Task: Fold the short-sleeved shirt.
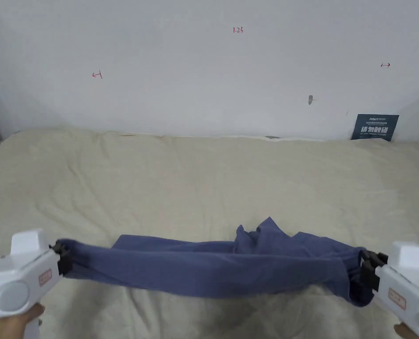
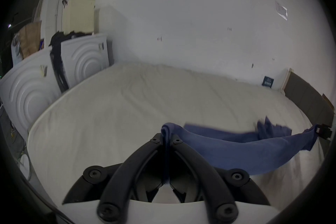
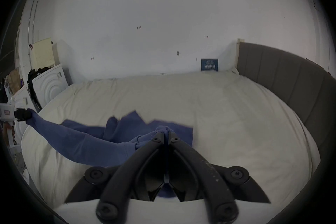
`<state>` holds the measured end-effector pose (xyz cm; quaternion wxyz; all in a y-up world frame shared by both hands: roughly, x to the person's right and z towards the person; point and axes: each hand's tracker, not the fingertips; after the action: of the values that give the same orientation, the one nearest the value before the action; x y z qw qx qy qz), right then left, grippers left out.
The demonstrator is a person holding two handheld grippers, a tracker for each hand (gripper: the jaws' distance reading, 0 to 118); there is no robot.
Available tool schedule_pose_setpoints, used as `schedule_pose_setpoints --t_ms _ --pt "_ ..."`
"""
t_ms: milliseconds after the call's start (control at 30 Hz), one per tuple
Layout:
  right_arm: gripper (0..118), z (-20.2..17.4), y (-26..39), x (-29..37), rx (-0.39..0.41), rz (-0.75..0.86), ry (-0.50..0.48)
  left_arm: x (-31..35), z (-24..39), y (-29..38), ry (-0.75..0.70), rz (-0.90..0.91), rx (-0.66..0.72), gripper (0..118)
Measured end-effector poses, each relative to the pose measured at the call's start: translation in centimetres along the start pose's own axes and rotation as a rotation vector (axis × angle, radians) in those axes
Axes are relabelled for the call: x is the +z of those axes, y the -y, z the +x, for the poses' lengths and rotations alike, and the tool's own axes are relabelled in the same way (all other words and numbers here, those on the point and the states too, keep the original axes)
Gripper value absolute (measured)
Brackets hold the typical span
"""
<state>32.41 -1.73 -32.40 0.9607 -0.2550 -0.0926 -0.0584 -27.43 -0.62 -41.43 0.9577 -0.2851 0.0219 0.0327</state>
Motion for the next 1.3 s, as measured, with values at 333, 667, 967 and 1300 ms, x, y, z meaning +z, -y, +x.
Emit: schedule_pose_setpoints --t_ms 333,667,967,1300 --pt "4 1.2 9.9 8.2 -0.116 -0.115 -0.004 6.2 -3.9 11.6 -0.045 -0.144 0.031 6" --pt "4 0.6 17.4 13.3 -0.236 -0.408 0.064 8.7 -5.8 17.9 -0.081 -0.317 -0.026 6" --pt "4 -0.7 18.1 13.6 -0.225 -0.482 0.095 7.7 -5.9 19.1 -0.094 -0.374 -0.017 6" --pt "105 -0.7 10.9 16.4 -0.161 -0.164 0.116 12.4 -4.8 12.4 -0.044 -0.126 0.119 115"
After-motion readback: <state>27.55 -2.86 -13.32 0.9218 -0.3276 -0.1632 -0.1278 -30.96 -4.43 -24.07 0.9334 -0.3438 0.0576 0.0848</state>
